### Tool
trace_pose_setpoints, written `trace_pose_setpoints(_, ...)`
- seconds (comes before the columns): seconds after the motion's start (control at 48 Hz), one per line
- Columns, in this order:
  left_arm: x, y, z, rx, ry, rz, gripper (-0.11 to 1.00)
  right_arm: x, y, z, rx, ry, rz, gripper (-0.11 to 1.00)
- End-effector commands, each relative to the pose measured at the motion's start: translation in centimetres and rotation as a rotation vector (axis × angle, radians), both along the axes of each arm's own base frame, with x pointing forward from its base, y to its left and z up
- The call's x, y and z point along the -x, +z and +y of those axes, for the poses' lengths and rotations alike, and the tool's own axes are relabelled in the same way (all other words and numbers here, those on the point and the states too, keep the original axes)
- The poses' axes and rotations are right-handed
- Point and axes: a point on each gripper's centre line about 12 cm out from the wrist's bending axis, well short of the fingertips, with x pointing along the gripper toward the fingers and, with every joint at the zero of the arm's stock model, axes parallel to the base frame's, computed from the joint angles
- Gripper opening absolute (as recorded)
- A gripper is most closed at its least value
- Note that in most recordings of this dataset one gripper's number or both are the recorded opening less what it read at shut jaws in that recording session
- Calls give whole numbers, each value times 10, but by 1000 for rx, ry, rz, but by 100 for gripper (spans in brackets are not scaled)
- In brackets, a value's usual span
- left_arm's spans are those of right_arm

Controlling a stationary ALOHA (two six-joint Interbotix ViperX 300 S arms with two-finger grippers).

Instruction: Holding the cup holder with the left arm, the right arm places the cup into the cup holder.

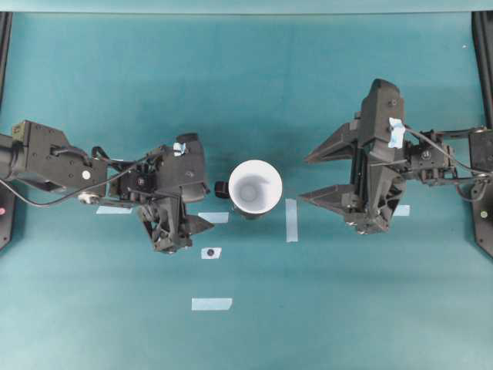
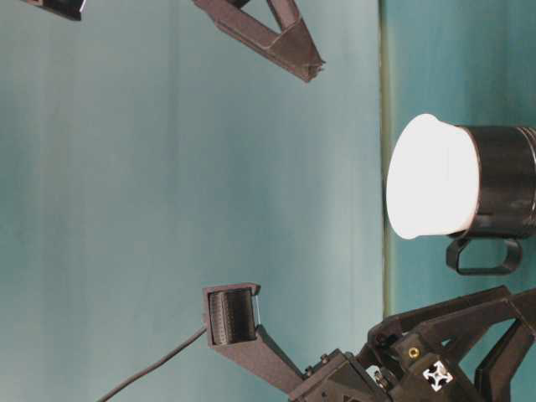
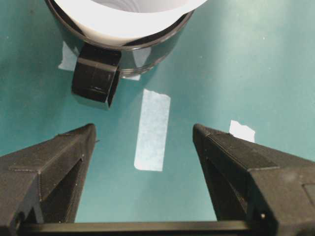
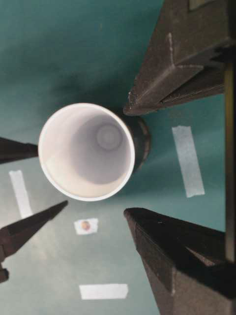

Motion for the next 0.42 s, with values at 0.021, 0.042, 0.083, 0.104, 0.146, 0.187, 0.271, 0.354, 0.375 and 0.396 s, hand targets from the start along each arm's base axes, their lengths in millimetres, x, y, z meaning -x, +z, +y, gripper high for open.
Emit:
trace_pose_setpoints(0.021, -6, 10, -1, -3, -5, -38, 85, -1, 8, 0, 4, 2, -29, 81)
trace_pose_setpoints(0.042, -6, 10, -1, -3, -5, -38, 85, -1, 8, 0, 4, 1, -30, 81)
trace_pose_setpoints(0.083, -6, 10, -1, -3, -5, -38, 85, -1, 8, 0, 2, 0, -31, 82)
trace_pose_setpoints(0.104, -6, 10, -1, -3, -5, -38, 85, -1, 7, 0, 2, 0, -29, 81)
trace_pose_setpoints(0.146, -6, 10, -1, -3, -5, -37, 85, -1, 8, 0, 2, 0, -31, 81)
trace_pose_setpoints(0.187, -7, 11, -1, -3, -5, -40, 85, -1, 8, 0, 2, 0, -29, 81)
trace_pose_setpoints(0.271, -7, 11, -1, -3, -5, -38, 85, -1, 7, 0, 2, 0, -29, 81)
trace_pose_setpoints(0.354, -7, 11, -1, -3, -5, -40, 85, -2, 9, 0, 2, 1, -41, 81)
trace_pose_setpoints(0.375, -7, 11, -1, -3, -5, -38, 85, -2, 9, 0, 2, 1, -43, 81)
trace_pose_setpoints(0.396, -7, 11, -1, -3, -5, -40, 85, -2, 9, 0, 2, 1, -44, 81)
